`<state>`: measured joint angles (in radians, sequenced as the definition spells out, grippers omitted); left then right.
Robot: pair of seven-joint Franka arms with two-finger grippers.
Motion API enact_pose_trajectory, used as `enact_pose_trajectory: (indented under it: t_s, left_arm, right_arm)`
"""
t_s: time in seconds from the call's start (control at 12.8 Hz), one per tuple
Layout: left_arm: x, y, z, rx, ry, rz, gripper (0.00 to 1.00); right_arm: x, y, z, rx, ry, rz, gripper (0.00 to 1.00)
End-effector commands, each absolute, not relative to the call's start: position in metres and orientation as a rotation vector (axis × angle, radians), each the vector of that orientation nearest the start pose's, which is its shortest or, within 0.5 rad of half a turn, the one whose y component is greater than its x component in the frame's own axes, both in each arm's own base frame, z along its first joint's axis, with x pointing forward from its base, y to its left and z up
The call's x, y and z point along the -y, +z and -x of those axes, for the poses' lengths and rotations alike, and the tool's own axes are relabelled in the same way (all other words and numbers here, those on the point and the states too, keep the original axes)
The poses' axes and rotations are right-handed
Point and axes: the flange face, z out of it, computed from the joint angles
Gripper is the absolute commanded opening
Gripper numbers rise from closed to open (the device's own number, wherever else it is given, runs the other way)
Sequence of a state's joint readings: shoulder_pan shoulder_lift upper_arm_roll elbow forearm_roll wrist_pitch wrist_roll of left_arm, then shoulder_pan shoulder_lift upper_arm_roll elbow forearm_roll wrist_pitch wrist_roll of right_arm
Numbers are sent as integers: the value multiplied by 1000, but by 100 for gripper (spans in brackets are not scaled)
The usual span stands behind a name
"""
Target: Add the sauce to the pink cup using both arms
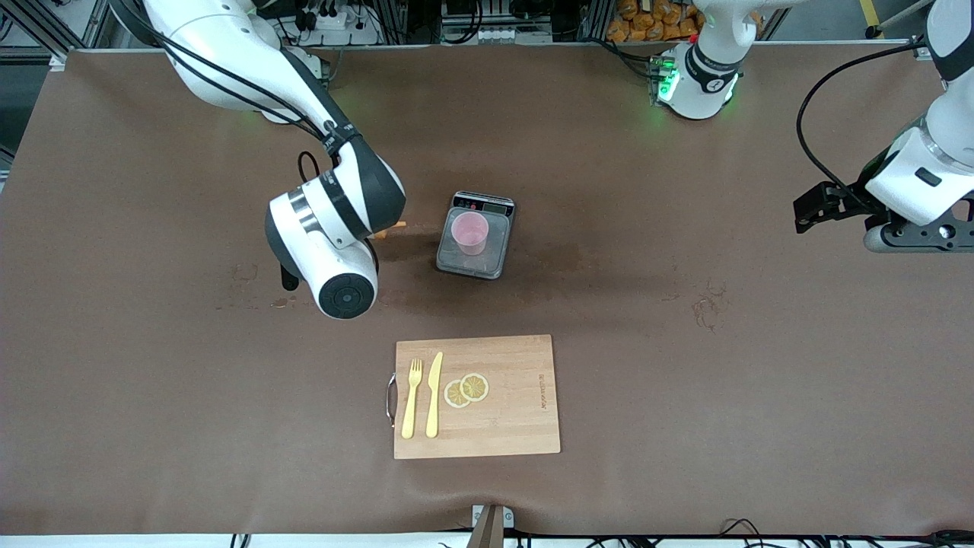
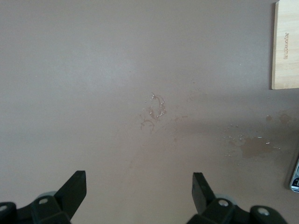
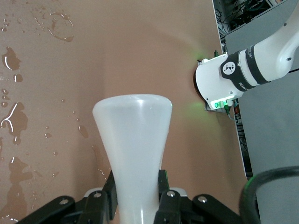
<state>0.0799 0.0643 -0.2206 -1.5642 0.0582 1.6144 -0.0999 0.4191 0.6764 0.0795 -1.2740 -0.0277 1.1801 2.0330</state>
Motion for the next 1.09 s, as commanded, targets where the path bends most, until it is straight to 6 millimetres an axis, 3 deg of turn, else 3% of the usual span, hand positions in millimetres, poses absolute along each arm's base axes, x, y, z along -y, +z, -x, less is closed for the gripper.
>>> enact_pose_trajectory:
  t_s: [0.0, 0.23, 0.47, 0.78, 1.02]
  left_arm:
    - [70, 599, -562, -70, 14, 3104, 100]
    - [70, 598, -562, -70, 19, 3104, 100]
    - [70, 597, -562, -70, 21, 3104, 100]
    - [70, 594, -562, -70, 24, 3103, 100]
    - [70, 593, -562, -70, 26, 3103, 100]
  right_arm:
    - [-295, 330, -567, 1669, -280, -1713, 15]
    - [-291, 333, -570, 1682, -292, -1711, 10]
    - [-303, 337, -570, 1714, -267, -1715, 6]
    - [-346, 336, -562, 1824, -191, -1709, 6]
    - [-370, 322, -553, 1871, -265, -1687, 6]
